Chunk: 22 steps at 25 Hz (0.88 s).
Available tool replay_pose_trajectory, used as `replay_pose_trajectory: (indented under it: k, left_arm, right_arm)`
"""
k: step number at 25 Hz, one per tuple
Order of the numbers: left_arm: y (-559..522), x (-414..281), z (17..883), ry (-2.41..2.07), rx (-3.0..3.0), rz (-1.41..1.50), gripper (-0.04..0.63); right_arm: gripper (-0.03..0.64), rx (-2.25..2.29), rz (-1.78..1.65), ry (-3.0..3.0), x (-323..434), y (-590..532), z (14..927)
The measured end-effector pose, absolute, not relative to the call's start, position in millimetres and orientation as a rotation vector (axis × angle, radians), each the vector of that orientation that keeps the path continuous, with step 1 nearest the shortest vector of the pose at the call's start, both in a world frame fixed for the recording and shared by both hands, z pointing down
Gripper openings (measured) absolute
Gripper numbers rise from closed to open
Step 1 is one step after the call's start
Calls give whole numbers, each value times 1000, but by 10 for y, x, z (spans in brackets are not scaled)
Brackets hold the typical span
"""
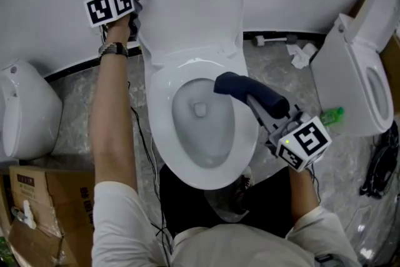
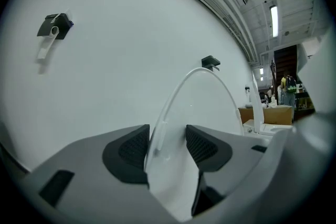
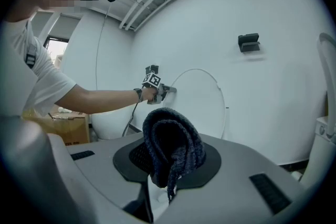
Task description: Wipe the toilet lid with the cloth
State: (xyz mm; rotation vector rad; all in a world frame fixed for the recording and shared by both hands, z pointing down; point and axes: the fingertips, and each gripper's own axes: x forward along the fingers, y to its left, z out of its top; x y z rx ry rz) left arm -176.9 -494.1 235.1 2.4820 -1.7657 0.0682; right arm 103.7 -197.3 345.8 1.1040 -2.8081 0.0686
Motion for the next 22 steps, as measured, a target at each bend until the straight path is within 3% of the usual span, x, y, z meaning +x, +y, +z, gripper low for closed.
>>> replay_pose_trajectory:
  k: [12,16,20,22]
  left_arm:
    - [-4935,-1805,2367,-1819,2490,62,241]
    - [-4682,-1972,2173,-1904,2520,-41,302]
    - [-4233,-2105,2060,-2023,2536,-22,299]
    - [-3975,-2035,2156,-2012,2568,16,256]
  right_arm:
    - [86,1138,121,-2841,1135,-2183,3515]
    - [86,1122,113,-2891,1057,-2224,3407]
    - [86,1121,88,-2911,1009,-2250,3341]
    - [86,1121,66,-2923,988,-2252,3262]
